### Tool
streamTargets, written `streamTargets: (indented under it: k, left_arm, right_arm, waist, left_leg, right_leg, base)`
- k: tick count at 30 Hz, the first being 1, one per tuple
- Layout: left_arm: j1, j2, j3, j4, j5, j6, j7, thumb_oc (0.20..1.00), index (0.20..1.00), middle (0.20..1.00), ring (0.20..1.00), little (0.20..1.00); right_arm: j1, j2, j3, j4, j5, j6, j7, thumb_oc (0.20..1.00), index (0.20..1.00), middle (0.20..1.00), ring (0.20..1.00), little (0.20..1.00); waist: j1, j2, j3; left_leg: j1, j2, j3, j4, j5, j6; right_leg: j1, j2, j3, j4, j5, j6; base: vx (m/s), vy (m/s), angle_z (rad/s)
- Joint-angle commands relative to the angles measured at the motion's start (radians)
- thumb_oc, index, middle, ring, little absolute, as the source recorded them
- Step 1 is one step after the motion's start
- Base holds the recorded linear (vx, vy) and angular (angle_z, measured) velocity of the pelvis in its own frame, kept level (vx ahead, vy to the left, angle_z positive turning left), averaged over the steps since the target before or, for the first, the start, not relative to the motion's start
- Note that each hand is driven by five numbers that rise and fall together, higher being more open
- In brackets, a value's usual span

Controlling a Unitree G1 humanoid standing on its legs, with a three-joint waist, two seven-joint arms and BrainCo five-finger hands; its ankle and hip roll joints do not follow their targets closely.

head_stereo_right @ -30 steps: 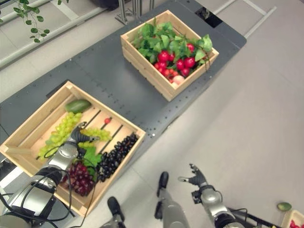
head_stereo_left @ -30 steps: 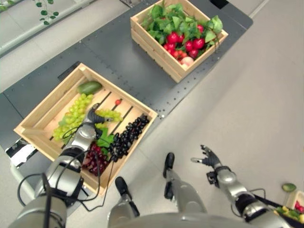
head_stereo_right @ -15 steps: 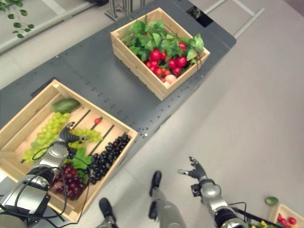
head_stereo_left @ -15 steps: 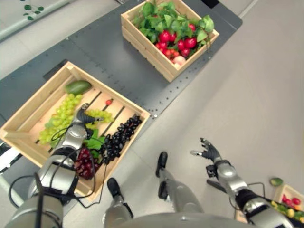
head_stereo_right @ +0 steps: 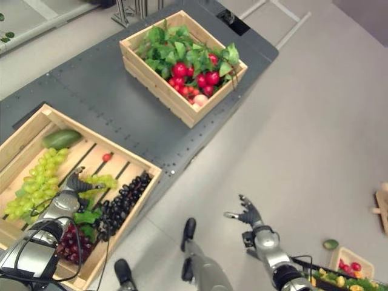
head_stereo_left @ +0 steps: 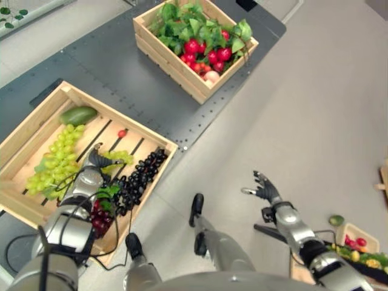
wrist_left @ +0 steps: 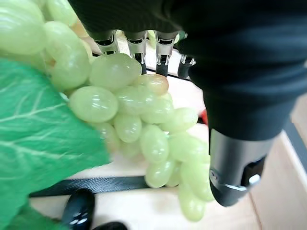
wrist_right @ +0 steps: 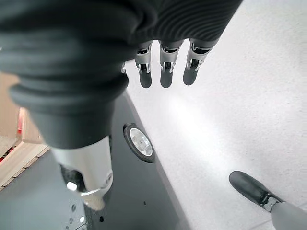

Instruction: Pick up the fruits from the basket on one side to the basket on the other side

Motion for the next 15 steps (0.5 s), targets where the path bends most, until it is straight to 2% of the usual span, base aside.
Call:
streamTargets:
  k: [1, 9, 14, 15]
  left_arm:
    - [0.105, -0.023, 0.015, 0.062, 0.045, 0.026, -0.045, 1.000, 1.000, 1.000, 1.000, 1.000]
    - [0.151, -0.027, 0.021, 0.058, 0.071, 0.023, -0.053, 1.000, 1.000, 1.000, 1.000, 1.000]
    - [0.146, -0.002, -0.041, 0.026, 0.145, 0.018, -0.067, 1.000, 1.000, 1.000, 1.000, 1.000]
    - [0.142, 0.008, -0.069, 0.024, 0.195, 0.021, -0.072, 1.000, 1.000, 1.000, 1.000, 1.000]
  right_arm:
    - [-0.048, 0.026, -0.001, -0.026, 0.040, -0.036, 0.005, 1.000, 1.000, 1.000, 1.000, 1.000]
    - [-0.050, 0.017, -0.013, -0.039, 0.039, -0.037, -0.001, 1.000, 1.000, 1.000, 1.000, 1.000]
    - [-0.050, 0.004, -0.017, -0.038, 0.030, -0.038, -0.002, 1.000, 1.000, 1.000, 1.000, 1.000]
    - [-0.052, -0.001, -0.017, -0.040, 0.025, -0.036, -0.004, 1.000, 1.000, 1.000, 1.000, 1.000]
  waist:
    - [-0.006, -0.042, 0.038]
    - [-0.002, -0.038, 0.048]
    - [-0.003, -0.032, 0.049]
    - [-0.005, -0.030, 0.049]
  left_leg:
    - [-0.081, -0.055, -0.048, 0.173, -0.110, 0.091]
    - [-0.090, -0.054, -0.045, 0.173, -0.106, 0.093]
    - [-0.091, -0.054, -0.048, 0.172, -0.106, 0.092]
    - [-0.091, -0.054, -0.048, 0.172, -0.106, 0.092]
  right_leg:
    - [0.056, 0.084, -0.024, 0.047, -0.129, 0.084]
    - [0.046, 0.085, -0.024, 0.044, -0.124, 0.083]
    - [0.047, 0.084, -0.023, 0.043, -0.123, 0.085]
    - [0.046, 0.084, -0.024, 0.043, -0.123, 0.085]
  base:
    - [-0.03, -0.009, -0.16]
    - [-0.02, -0.005, -0.07]
    - [0.00, 0.000, 0.00]
    - [0.00, 0.000, 0.00]
